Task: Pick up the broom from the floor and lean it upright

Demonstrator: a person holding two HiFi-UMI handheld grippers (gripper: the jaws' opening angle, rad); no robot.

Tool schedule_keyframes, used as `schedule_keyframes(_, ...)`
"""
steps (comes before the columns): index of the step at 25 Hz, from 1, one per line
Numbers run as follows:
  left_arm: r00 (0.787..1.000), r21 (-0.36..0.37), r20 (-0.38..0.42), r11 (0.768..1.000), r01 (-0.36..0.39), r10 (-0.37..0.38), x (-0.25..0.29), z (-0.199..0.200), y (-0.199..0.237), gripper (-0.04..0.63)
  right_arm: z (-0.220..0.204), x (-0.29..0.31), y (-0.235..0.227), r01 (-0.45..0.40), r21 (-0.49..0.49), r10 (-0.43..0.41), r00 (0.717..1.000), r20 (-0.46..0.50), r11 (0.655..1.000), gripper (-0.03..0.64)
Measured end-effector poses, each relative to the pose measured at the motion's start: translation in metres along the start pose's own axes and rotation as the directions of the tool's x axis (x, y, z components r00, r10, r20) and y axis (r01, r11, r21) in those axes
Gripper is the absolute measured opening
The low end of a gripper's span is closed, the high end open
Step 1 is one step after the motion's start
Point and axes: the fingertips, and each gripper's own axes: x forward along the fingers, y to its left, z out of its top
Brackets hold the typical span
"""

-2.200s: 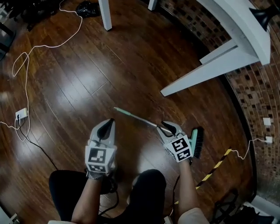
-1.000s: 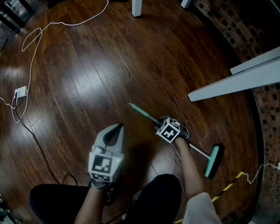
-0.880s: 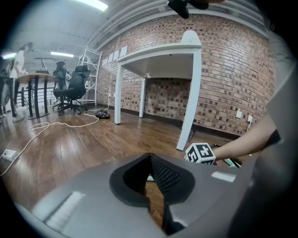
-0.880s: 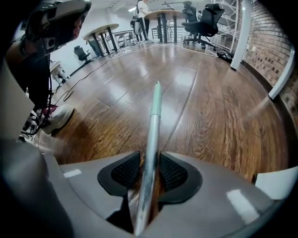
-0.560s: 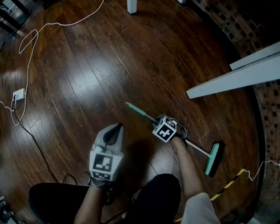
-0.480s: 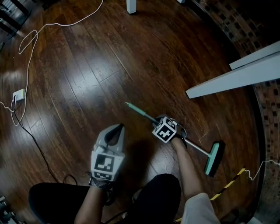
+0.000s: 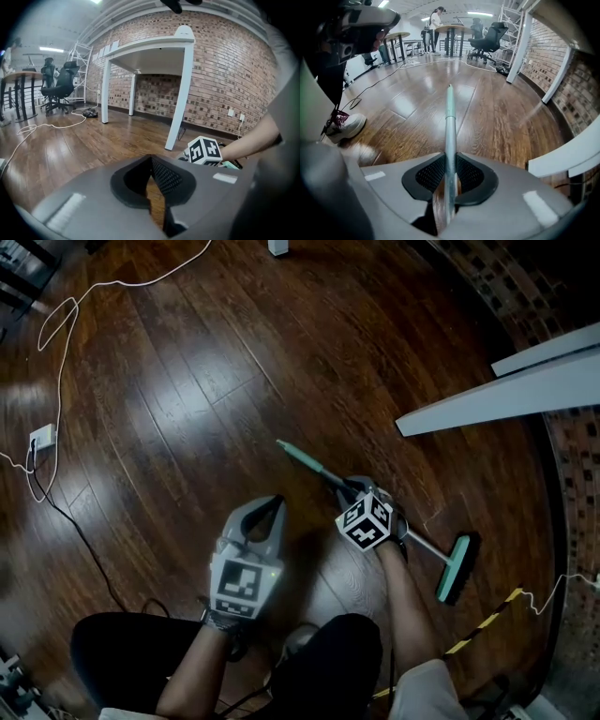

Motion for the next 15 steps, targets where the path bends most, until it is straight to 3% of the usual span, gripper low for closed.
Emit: schedule_keyframes(15, 0.996, 0.001, 0.007, 0.996, 0.086, -0.086, -0.074, 0.162, -0.048, 0.002, 0.013, -0.174, -0.034, 0.159, 0.062, -0.161, 0.986, 0.039, 0.985, 0.084)
